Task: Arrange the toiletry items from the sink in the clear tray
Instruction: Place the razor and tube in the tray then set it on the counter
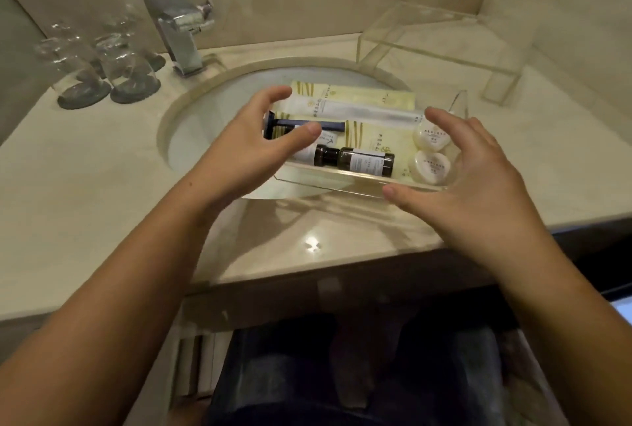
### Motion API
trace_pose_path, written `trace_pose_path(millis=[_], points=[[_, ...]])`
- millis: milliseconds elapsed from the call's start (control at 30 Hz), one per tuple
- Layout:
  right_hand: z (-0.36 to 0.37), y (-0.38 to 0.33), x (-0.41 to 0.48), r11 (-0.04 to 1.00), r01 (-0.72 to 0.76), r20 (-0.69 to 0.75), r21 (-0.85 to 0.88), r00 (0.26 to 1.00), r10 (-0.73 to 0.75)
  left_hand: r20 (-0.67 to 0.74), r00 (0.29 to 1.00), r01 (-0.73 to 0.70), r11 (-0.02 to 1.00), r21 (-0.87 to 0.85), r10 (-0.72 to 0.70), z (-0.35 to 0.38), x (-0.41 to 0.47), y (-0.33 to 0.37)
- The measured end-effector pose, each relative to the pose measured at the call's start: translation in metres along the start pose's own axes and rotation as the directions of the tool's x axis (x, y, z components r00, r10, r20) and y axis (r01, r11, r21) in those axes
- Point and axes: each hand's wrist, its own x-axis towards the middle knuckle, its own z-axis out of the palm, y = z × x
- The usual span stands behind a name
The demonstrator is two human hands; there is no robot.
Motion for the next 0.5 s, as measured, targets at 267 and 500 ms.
trace_pose_path(millis=[267,500], points=[[-0.002,0.037,0.045,0.997,-0.048,-0.149,0.057,0.987,0.056,0.127,0.992,-0.012,0.997,-0.079,0.022,0.04,0.085,0.014],[0.003,0.058,0.067,0.992,-0.071,-0.193,0.1,0.977,0.09,0.162,0.986,-0.03,0.998,-0.055,0.038,0.059,0.123,0.015]])
